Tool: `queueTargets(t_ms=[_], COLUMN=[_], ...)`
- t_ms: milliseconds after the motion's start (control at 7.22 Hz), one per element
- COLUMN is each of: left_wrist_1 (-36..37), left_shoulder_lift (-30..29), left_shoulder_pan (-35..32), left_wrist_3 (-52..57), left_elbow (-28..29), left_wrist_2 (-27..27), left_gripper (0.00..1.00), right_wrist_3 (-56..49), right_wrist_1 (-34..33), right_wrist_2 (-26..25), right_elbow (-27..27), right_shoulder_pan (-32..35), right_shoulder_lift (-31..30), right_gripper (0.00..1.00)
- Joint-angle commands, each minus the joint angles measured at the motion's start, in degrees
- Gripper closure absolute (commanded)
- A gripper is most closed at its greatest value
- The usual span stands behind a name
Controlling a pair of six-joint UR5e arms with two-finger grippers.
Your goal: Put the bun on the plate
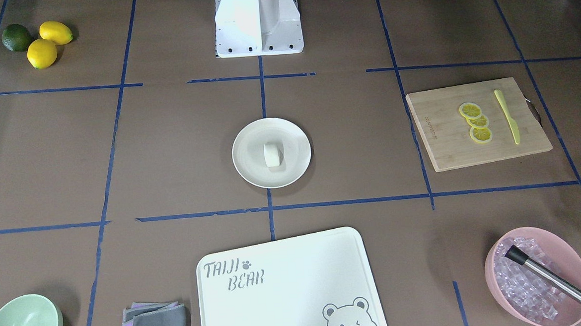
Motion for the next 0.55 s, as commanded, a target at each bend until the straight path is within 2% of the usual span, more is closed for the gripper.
queueTargets(t_ms=[0, 415], left_wrist_1=[-2.58, -13.71], left_shoulder_lift=[2.01, 7.82], left_shoulder_pan=[-2.5, -2.41], left_wrist_3=[2.08, -6.94], left_elbow=[5.37, 4.5], left_wrist_2=[-3.02, -2.93], left_gripper=[0.0, 0.0], right_wrist_3=[-0.05, 0.03], right_wrist_1=[0.44, 2.11], right_wrist_2=[0.07, -0.01], right_elbow=[0.0, 0.0], right_shoulder_pan=[-0.02, 0.06], right_shoulder_lift=[0.1, -0.16], right_gripper=[0.0, 0.0])
